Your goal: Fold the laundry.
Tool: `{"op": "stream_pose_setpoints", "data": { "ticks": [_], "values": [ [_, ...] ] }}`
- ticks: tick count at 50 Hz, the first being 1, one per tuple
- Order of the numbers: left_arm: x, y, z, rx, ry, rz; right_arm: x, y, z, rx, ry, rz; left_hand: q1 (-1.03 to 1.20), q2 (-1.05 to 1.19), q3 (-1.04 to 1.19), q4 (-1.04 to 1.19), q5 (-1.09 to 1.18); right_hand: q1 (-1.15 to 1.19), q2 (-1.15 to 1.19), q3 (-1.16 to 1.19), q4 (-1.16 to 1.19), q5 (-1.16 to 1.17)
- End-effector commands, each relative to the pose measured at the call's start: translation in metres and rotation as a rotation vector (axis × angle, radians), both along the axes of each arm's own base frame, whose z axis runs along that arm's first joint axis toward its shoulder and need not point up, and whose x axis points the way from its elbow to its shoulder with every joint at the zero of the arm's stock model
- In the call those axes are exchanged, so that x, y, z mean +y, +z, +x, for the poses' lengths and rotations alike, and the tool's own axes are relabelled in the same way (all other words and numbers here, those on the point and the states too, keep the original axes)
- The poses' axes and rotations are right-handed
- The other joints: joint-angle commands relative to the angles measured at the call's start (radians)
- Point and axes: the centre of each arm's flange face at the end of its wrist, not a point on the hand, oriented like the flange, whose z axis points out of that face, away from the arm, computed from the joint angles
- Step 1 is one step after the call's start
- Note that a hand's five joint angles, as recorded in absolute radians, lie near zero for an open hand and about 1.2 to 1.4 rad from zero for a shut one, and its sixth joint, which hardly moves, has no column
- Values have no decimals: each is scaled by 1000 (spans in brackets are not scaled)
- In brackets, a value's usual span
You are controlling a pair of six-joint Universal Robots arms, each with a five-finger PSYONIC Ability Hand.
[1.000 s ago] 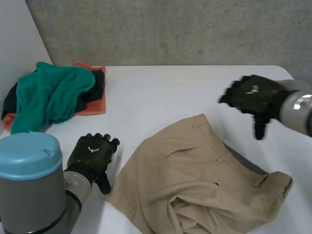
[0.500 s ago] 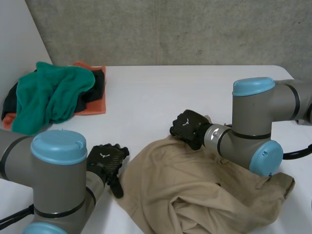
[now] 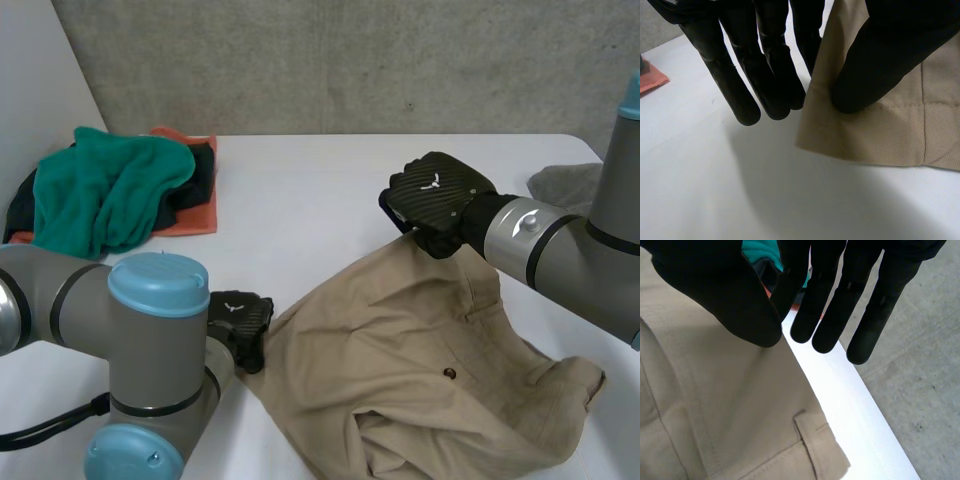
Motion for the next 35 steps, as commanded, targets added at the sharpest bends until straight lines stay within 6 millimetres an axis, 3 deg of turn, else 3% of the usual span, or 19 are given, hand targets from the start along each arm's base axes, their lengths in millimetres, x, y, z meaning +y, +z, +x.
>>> {"op": "stream_pose_setpoints", "data": {
  "ticks": [1, 5, 11, 15, 24, 35],
  "values": [
    [-2, 17, -2, 36, 1, -42, -7, -4, -7, 21, -51, 19, 258, 208, 212, 203, 243, -685, -717, -721, -741, -740],
    [-2, 46, -1, 84, -2, -112, -19, -4, -31, 68, -163, 89, 258, 208, 212, 203, 243, -662, -694, -698, -718, -717],
    [0, 70, 1, 123, -3, -170, -9, -14, -41, 138, -171, 222, 258, 208, 212, 203, 243, -612, -644, -648, -668, -666],
    [2, 78, 2, 131, -5, -183, -19, -42, -35, 151, -157, 265, 258, 208, 212, 203, 243, -612, -644, -648, -668, -666],
    [11, 93, 1, 157, -22, -210, -60, -108, -17, 93, -160, 210, 258, 208, 212, 203, 243, -615, -647, -651, -671, -669],
    [15, 113, 0, 197, -34, -257, -81, -123, -1, -15, -171, 163, 258, 208, 212, 203, 243, -465, -497, -502, -522, -520]
  ]
}}
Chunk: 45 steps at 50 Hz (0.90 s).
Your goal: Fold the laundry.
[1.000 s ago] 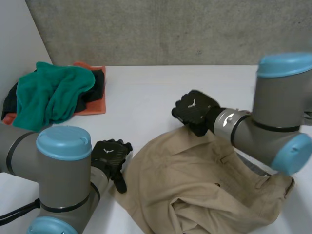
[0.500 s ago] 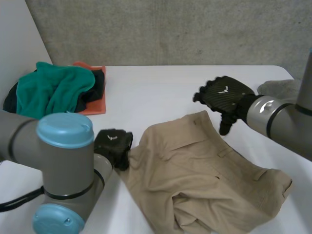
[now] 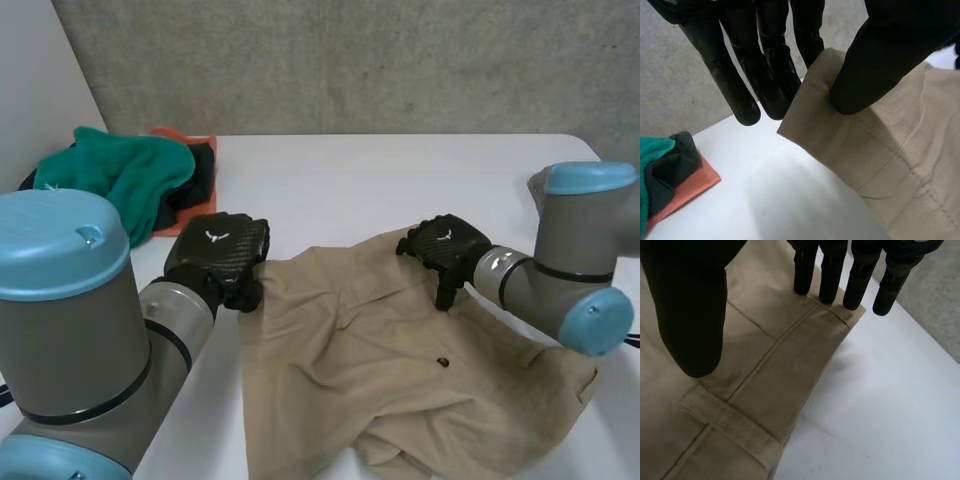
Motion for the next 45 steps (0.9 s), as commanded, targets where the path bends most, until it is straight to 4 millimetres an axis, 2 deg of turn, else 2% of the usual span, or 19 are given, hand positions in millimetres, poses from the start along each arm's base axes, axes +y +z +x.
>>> {"op": "stream_pose_setpoints", "data": {
  "ticks": [1, 8, 15, 19, 20, 23, 24, 27, 28, 31, 32, 34, 35, 39, 41, 45],
  "values": [
    [3, 18, 0, 39, -11, -47, -10, -5, 12, -54, 2, -48, 258, 202, 208, 200, 243, 186, 190, 182, 189, 176],
    [3, 30, 0, 63, -11, -77, -13, -18, 15, -47, 8, -42, 258, 202, 208, 200, 243, 274, 278, 271, 277, 264],
    [3, 36, 0, 75, -11, -91, -11, -27, 17, -40, 16, -27, 258, 202, 208, 200, 243, 585, 589, 581, 588, 575],
    [1, 39, 0, 82, -9, -101, -11, -23, 18, -43, 16, -36, 258, 202, 208, 200, 243, 916, 920, 913, 920, 906],
    [1, 42, 0, 87, -9, -107, -12, -18, 18, -47, 13, -47, 258, 202, 208, 200, 243, 1009, 1013, 1006, 1013, 999],
    [0, 47, 0, 97, -6, -122, -13, 1, 17, -59, 8, -81, 258, 202, 208, 200, 243, 1010, 1014, 1007, 1014, 1000],
    [-1, 52, 1, 106, -3, -135, -11, 20, 16, -73, 4, -110, 258, 202, 208, 200, 243, 1010, 1014, 1007, 1014, 1000],
    [-1, 62, 3, 124, 1, -158, -4, 48, 11, -75, 3, -135, 258, 202, 208, 200, 243, 1010, 1014, 1007, 1014, 1000],
    [-1, 67, 5, 132, 7, -172, 4, 69, 7, -76, 3, -139, 258, 202, 208, 200, 243, 1010, 1014, 1007, 1014, 1000],
    [-2, 75, 9, 142, 19, -190, 18, 102, 0, -73, 3, -140, 258, 202, 208, 200, 243, 1010, 1014, 1007, 1014, 1000],
    [-2, 78, 13, 143, 28, -196, 28, 125, -8, -61, -3, -144, 258, 202, 208, 200, 243, 1010, 1014, 1007, 1014, 1000],
    [-3, 78, 15, 138, 35, -192, 39, 145, -18, -34, -8, -153, 258, 202, 208, 200, 243, 1010, 1014, 1007, 1014, 1000],
    [-4, 77, 18, 116, 40, -183, 47, 163, -30, 3, -19, -170, 258, 202, 208, 200, 243, 1010, 1014, 1007, 1014, 1000],
    [-11, 67, 29, -8, 32, -151, 60, 181, -58, 109, -50, -169, 258, 202, 208, 200, 243, 1010, 1014, 1007, 1014, 1000],
    [-15, 59, 32, -63, 19, -133, 63, 182, -63, 141, -49, -154, 258, 202, 208, 200, 243, 1010, 1014, 1007, 1014, 1000],
    [-25, 25, 30, -188, -34, -58, 65, 173, -64, 190, -34, -114, 258, 202, 208, 200, 243, 1010, 1014, 1007, 1014, 1000]
  ]
}}
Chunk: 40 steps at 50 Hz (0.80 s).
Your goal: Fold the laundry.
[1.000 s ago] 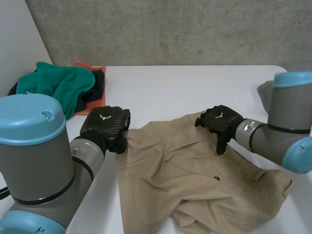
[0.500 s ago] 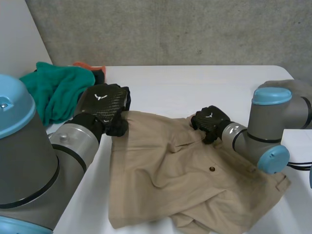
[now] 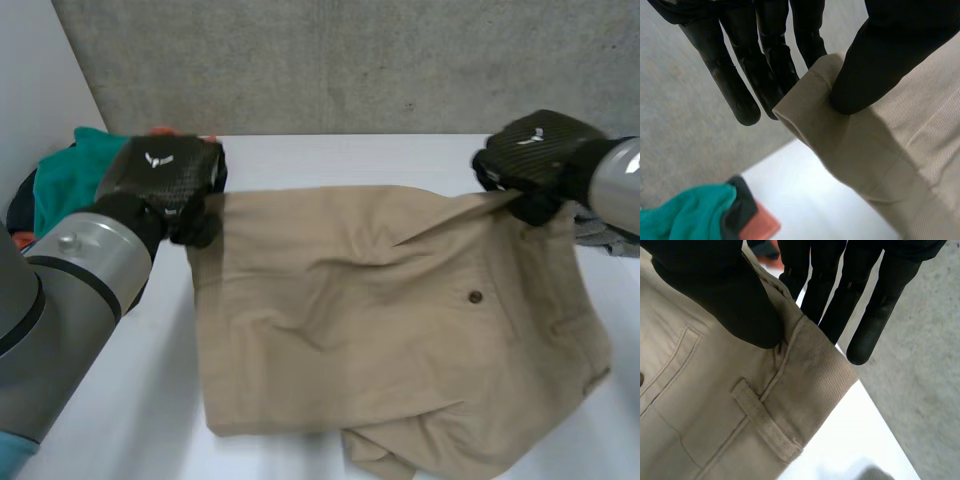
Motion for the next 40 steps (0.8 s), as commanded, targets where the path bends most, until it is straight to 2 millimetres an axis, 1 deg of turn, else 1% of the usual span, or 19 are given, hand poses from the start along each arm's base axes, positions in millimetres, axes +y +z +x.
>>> {"op": "stream_pose_setpoints", "data": {
  "ticks": [1, 4, 7, 8, 9, 11, 12, 13, 16, 17, 20, 21, 24, 27, 31, 35, 36, 39, 40],
  "values": [
    [-22, -57, 0, -244, -64, 130, 3, -12, -11, 116, 2, 79, 258, 202, 208, 200, 243, 314, 223, 212, 202, 216],
    [-36, -70, -7, -275, -72, 146, -7, -31, -5, 127, 16, 131, 258, 202, 208, 200, 243, 314, 223, 212, 202, 216],
    [-67, -72, -21, -264, -62, 93, -26, -41, 7, 117, 22, 104, 258, 202, 208, 200, 243, 314, 223, 212, 202, 216],
    [-77, -68, -25, -249, -56, 64, -32, -40, 12, 109, 20, 79, 258, 202, 208, 200, 243, 314, 223, 212, 202, 216],
    [-97, -56, -32, -208, -38, -15, -44, -37, 20, 81, 5, 17, 258, 202, 208, 200, 243, 314, 223, 212, 202, 216],
    [-117, -39, -39, -159, -21, -115, -57, -28, 27, 39, -23, -75, 258, 202, 208, 200, 243, 314, 223, 212, 202, 216],
    [-125, -25, -42, -128, -11, -181, -64, -20, 30, 9, -42, -133, 258, 202, 208, 200, 243, 314, 223, 212, 202, 216],
    [-136, 5, -48, -58, 5, -321, -76, 2, 35, -63, -82, -265, 258, 202, 208, 200, 243, 314, 223, 212, 202, 216],
    [-147, 52, -54, 60, 21, -548, -92, 40, 39, -204, -129, -482, 258, 202, 208, 200, 243, 314, 223, 212, 202, 216],
    [-148, 77, -56, 129, 27, -684, -97, 68, 39, -303, -150, -628, 258, 202, 208, 200, 243, 314, 223, 212, 202, 216],
    [-144, 114, -55, 222, 36, -871, -92, 109, 35, -438, -155, -820, 258, 202, 208, 200, 243, 314, 223, 212, 202, 216],
    [-137, 135, -54, 273, 36, -973, -87, 127, 34, -494, -149, -918, 258, 202, 208, 200, 243, 314, 223, 212, 202, 216],
    [-129, 156, -49, 317, 47, -1059, -81, 140, 33, -528, -137, -990, 258, 202, 208, 200, 243, 314, 223, 212, 202, 216],
    [-128, 158, -48, 321, 51, -1059, -81, 139, 32, -523, -138, -979, 258, 202, 208, 200, 243, 314, 223, 212, 202, 216],
    [-129, 143, -51, 297, 38, -1007, -83, 123, 35, -495, -138, -909, 258, 202, 208, 200, 243, 314, 223, 212, 202, 216],
    [-135, 105, -53, 239, 26, -905, -89, 88, 42, -457, -123, -801, 258, 202, 208, 200, 243, 314, 223, 212, 202, 216],
    [-136, 87, -53, 214, 20, -858, -94, 69, 46, -436, -117, -752, 258, 202, 208, 200, 243, 314, 223, 212, 202, 216],
    [-137, 58, -53, 175, 7, -785, -103, 36, 50, -402, -110, -672, 258, 202, 208, 200, 243, 314, 223, 212, 202, 216],
    [-138, 34, -54, 145, 0, -725, -109, 12, 53, -378, -110, -615, 258, 202, 208, 200, 243, 314, 223, 212, 202, 216]
  ]
}}
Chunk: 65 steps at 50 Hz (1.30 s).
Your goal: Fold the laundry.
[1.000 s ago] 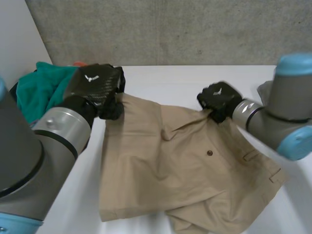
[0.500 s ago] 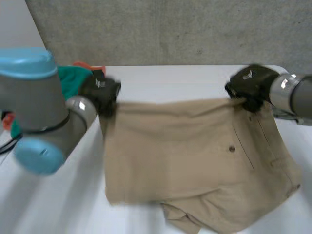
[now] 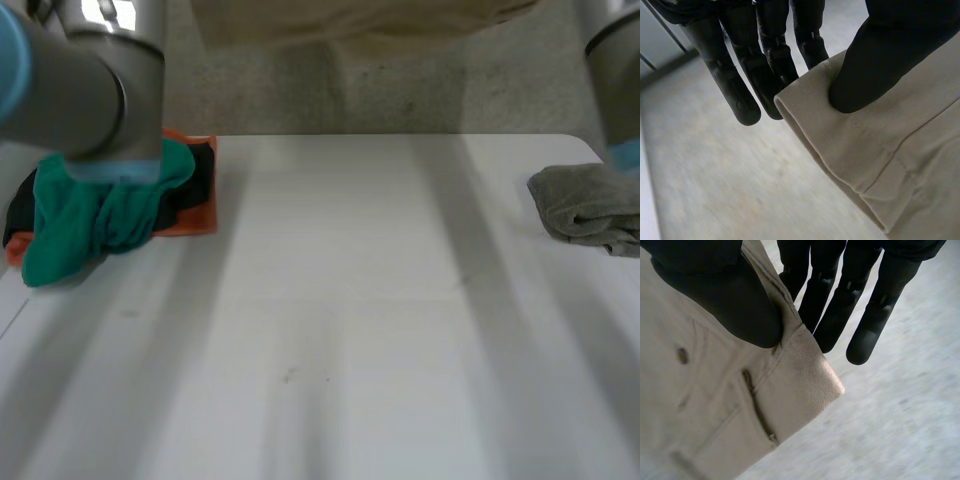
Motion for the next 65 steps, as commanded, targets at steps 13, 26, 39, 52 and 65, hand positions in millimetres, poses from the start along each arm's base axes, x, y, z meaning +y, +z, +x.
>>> {"op": "stream_pose_setpoints", "data": {
  "ticks": [13, 26, 39, 52, 65],
  "values": [
    [17, -275, -11, -526, 17, 717, -15, -260, 29, 369, 25, 617, 258, 199, 203, 195, 229, 309, 223, 208, 200, 215],
    [86, -225, 22, -682, 25, 867, 58, -214, 3, 500, 38, 806, 258, 199, 203, 195, 229, 309, 223, 208, 200, 215],
    [205, -213, 72, -1074, -12, 1168, 168, -207, -42, 826, 110, 1192, 258, 199, 203, 195, 229, 309, 223, 208, 200, 215],
    [188, -203, 44, -1000, -22, 979, 185, -211, -49, 866, 116, 1124, -578, -637, -633, -641, -607, 309, 223, 208, 200, 215],
    [95, -204, 13, -805, -54, 789, 177, -217, -45, 820, 106, 1071, -752, -811, -806, -814, -781, 309, 223, 208, 200, 215]
  ]
}}
